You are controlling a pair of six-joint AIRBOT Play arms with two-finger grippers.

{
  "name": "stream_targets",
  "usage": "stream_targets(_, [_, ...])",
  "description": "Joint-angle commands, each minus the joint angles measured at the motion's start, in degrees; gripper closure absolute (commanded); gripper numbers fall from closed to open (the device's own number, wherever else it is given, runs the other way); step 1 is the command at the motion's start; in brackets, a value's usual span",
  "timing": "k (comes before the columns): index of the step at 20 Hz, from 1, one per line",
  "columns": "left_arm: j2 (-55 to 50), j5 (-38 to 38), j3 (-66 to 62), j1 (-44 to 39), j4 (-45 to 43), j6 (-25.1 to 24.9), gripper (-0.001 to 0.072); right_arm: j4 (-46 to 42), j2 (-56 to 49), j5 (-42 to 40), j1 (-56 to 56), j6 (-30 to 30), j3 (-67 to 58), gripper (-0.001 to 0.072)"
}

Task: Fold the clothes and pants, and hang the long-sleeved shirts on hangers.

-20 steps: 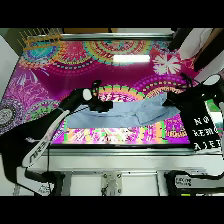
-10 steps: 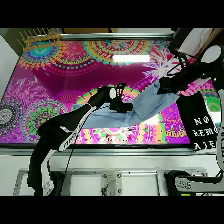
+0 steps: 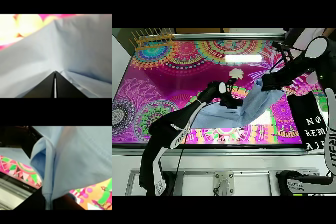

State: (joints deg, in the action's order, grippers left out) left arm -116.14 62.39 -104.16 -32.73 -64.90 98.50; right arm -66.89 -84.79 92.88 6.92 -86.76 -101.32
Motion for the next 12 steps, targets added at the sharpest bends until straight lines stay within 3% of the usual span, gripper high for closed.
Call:
stream_targets(1, [4.31, 0.15, -0.17, 6.23, -0.11, -0.63, 0.0701, 0.02, -0.20, -1.60, 4.02, -2.08, -0.20, 0.0694])
stream_targets(8, [13.64, 4.46, -0.15, 20.74, -0.09, -3.50, 0.0701, 0.48, -3.17, -11.69, 17.73, -7.21, -0.20, 0.0694])
stream_targets(12, [17.73, 6.75, -0.15, 26.71, -0.09, -5.07, 0.0701, 5.11, -8.81, -19.85, 24.96, -7.78, -0.20, 0.0694])
